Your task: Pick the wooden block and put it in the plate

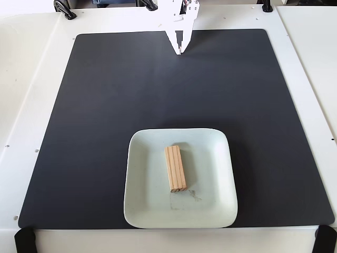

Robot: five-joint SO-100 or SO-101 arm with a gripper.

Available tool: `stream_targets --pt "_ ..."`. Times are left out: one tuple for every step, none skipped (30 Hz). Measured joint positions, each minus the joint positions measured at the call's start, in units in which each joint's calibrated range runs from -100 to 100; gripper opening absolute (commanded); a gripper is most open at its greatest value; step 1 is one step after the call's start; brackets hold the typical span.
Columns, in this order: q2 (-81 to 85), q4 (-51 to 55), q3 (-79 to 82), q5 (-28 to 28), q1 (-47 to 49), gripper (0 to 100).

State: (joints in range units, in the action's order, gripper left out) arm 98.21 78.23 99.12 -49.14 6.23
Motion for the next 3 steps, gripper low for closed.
stream_targets --pt "0.00 0.00 0.00 0.00 0.00 1" --pt "0.00 0.00 0.00 0.00 0.00 1" --pt "0.00 0.00 0.00 0.00 0.00 1"
